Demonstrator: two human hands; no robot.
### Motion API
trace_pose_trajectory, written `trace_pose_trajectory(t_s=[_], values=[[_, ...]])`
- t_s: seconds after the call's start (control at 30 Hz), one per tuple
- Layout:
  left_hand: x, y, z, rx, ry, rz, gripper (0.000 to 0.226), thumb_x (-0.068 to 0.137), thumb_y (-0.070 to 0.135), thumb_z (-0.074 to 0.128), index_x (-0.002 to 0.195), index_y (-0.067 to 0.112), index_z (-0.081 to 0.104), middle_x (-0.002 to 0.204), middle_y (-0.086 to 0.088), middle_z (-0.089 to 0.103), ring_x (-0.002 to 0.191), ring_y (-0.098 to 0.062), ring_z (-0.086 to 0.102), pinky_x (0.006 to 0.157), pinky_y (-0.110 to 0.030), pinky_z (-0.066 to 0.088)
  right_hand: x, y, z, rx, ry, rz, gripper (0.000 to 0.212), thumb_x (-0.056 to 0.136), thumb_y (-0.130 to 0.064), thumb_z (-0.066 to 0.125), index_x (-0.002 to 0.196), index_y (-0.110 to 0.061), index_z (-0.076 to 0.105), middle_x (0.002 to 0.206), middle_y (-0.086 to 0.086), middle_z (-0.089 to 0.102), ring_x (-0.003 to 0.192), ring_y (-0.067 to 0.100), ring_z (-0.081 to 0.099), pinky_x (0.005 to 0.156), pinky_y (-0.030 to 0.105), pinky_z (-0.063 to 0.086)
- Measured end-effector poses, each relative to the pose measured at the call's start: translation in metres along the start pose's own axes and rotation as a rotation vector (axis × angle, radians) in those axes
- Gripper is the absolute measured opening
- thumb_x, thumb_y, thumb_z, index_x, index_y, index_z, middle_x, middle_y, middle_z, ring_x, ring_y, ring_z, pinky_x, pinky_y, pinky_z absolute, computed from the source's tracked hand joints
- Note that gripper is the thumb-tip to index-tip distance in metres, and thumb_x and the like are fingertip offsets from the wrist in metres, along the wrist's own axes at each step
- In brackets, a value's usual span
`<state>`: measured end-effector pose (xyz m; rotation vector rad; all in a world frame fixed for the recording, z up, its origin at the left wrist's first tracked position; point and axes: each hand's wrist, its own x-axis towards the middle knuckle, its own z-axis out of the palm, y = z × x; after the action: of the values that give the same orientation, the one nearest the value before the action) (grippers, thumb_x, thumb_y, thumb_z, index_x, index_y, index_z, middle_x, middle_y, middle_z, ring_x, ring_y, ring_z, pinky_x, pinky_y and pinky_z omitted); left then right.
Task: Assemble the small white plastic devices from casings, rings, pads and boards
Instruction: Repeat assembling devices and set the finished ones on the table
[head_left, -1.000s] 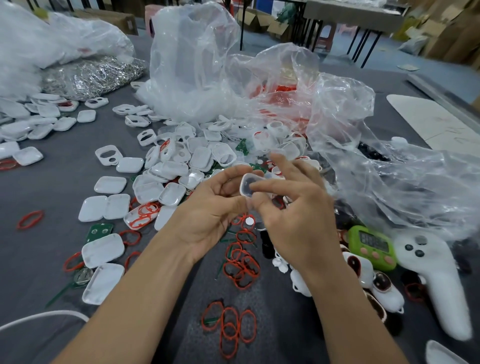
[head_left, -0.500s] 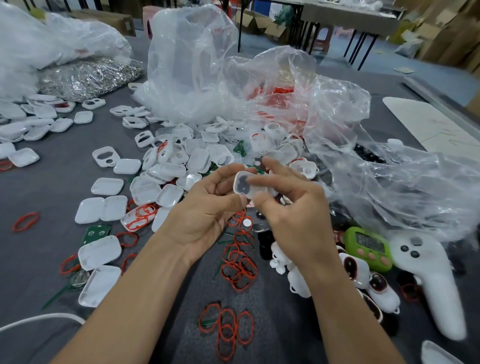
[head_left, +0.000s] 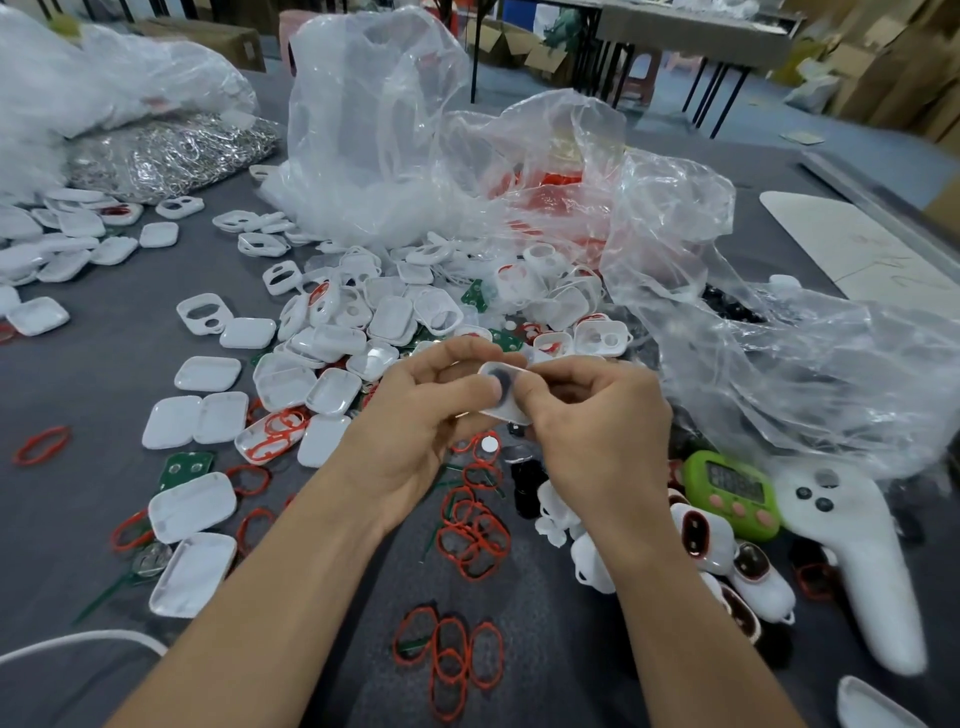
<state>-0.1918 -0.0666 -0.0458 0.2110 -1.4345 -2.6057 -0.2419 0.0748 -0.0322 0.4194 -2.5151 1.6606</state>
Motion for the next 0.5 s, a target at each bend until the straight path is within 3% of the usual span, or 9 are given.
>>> trace_pose_trajectory(t_s=[0.03, 0.13, 0.23, 0.33, 0.43, 0.5], values=[[-0.0001, -0.0007, 0.003, 0.031, 0.069, 0.009, 0.024, 0.075, -0.011, 0.07, 0.089, 0.007, 0.074, 0.104, -0.016, 0.078, 0.083, -0.023, 0.075, 0.068, -0.03, 0.062, -0.0014, -0.0005, 0.0009, -0.014, -0.001, -0.017, 0.007, 0.083, -0.033, 0.082, 0.077, -0.03, 0.08, 0.065, -0.021, 0.072, 0.062, -0.002, 0.07, 0.061, 0.022, 0.058], [0.0018, -0.0068, 0.006, 0.218, 0.257, 0.069, 0.028, 0.084, -0.015, 0.064, 0.078, 0.01, 0.076, 0.091, -0.015, 0.079, 0.071, -0.021, 0.074, 0.058, -0.027, 0.059, -0.0047, -0.0002, 0.0041, -0.052, -0.031, -0.023, 0.015, 0.082, -0.032, 0.082, 0.069, -0.034, 0.075, 0.063, -0.022, 0.071, 0.06, -0.002, 0.069, 0.056, 0.016, 0.054], [0.0039, -0.0077, 0.0028, 0.3, 0.322, 0.126, 0.035, 0.082, -0.018, 0.062, 0.075, 0.012, 0.077, 0.083, -0.013, 0.079, 0.066, -0.018, 0.074, 0.056, -0.023, 0.056, -0.0028, 0.0003, 0.0051, 0.064, -0.136, 0.101, 0.015, 0.085, -0.023, 0.079, 0.073, -0.031, 0.077, 0.061, -0.009, 0.073, 0.054, 0.009, 0.07, 0.061, 0.032, 0.061], [0.0036, -0.0093, 0.0024, 0.389, 0.325, 0.148, 0.035, 0.082, -0.016, 0.062, 0.075, 0.014, 0.078, 0.081, -0.009, 0.079, 0.066, -0.017, 0.074, 0.058, -0.025, 0.057, -0.0012, 0.0012, 0.0064, 0.023, -0.134, 0.119, 0.025, 0.084, -0.017, 0.08, 0.068, -0.036, 0.075, 0.061, -0.009, 0.073, 0.053, 0.011, 0.071, 0.06, 0.032, 0.061], [0.0019, -0.0087, 0.0021, 0.389, 0.266, 0.111, 0.024, 0.087, -0.004, 0.069, 0.094, 0.016, 0.08, 0.09, -0.006, 0.08, 0.075, -0.015, 0.074, 0.074, -0.033, 0.06, -0.0008, 0.001, 0.0064, 0.135, -0.091, 0.207, 0.023, 0.084, -0.015, 0.08, 0.067, -0.03, 0.078, 0.062, -0.003, 0.074, 0.051, 0.015, 0.071, 0.055, 0.03, 0.058], [0.0007, -0.0054, 0.0004, 0.275, 0.161, 0.035, 0.03, 0.083, 0.001, 0.075, 0.11, 0.015, 0.077, 0.103, -0.007, 0.079, 0.088, -0.018, 0.073, 0.089, -0.042, 0.057, 0.002, -0.0004, 0.0028, 0.304, -0.083, 0.319, 0.023, 0.087, -0.009, 0.077, 0.068, -0.021, 0.079, 0.06, 0.004, 0.073, 0.046, 0.014, 0.065, 0.049, 0.024, 0.052]])
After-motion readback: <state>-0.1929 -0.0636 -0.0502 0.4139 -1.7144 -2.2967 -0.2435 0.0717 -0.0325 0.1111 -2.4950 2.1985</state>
